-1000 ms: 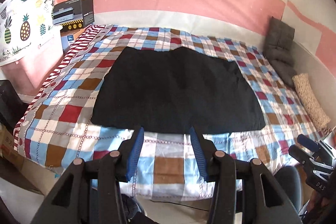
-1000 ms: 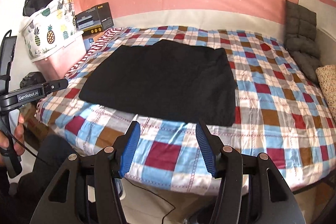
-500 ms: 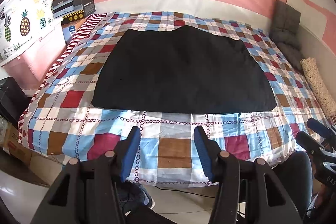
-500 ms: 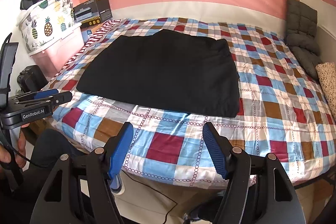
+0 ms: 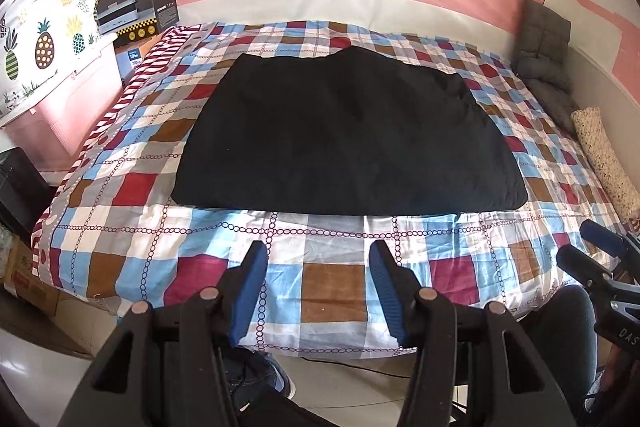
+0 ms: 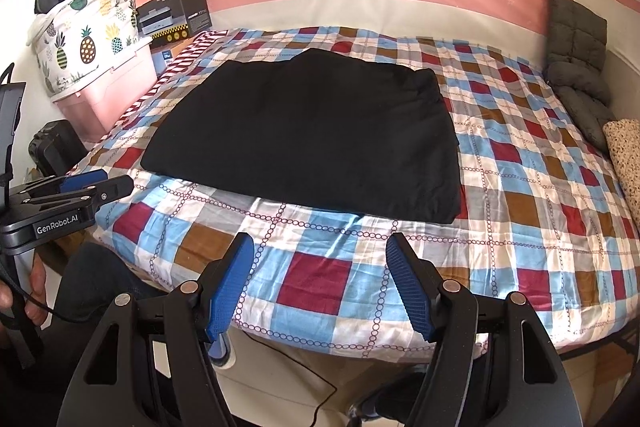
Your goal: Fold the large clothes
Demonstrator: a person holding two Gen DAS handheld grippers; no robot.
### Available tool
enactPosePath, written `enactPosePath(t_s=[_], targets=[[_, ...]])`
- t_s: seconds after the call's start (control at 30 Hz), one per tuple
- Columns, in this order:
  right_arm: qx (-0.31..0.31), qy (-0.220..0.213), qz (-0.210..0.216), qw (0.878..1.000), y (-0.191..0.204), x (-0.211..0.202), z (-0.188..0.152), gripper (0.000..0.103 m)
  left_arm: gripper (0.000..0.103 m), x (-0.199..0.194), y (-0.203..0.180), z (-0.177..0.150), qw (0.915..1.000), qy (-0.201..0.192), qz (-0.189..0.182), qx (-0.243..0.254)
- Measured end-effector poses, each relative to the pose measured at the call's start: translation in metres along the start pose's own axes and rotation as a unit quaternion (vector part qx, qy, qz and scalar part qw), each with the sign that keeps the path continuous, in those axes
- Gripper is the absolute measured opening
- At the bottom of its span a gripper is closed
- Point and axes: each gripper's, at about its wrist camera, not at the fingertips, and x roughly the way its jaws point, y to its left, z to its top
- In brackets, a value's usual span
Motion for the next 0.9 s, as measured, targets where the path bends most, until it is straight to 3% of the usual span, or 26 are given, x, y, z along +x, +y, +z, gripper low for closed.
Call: enactPosePath(t_s=[0.63, 0.9], targets=[[0.001, 0.006, 0.002, 1.000, -0.0010, 0.0052, -0.0045, 0.069, 0.055, 0.0040, 0.0053, -0.0008, 0.9995, 0.009, -0.020, -0.023], [0.001, 0.006, 0.001, 1.000, -0.0026, 0.0051, -0.0051, 0.069, 0.055, 0.0047, 0.0067, -0.0012, 0.9996, 0.010, -0.010, -0.024]])
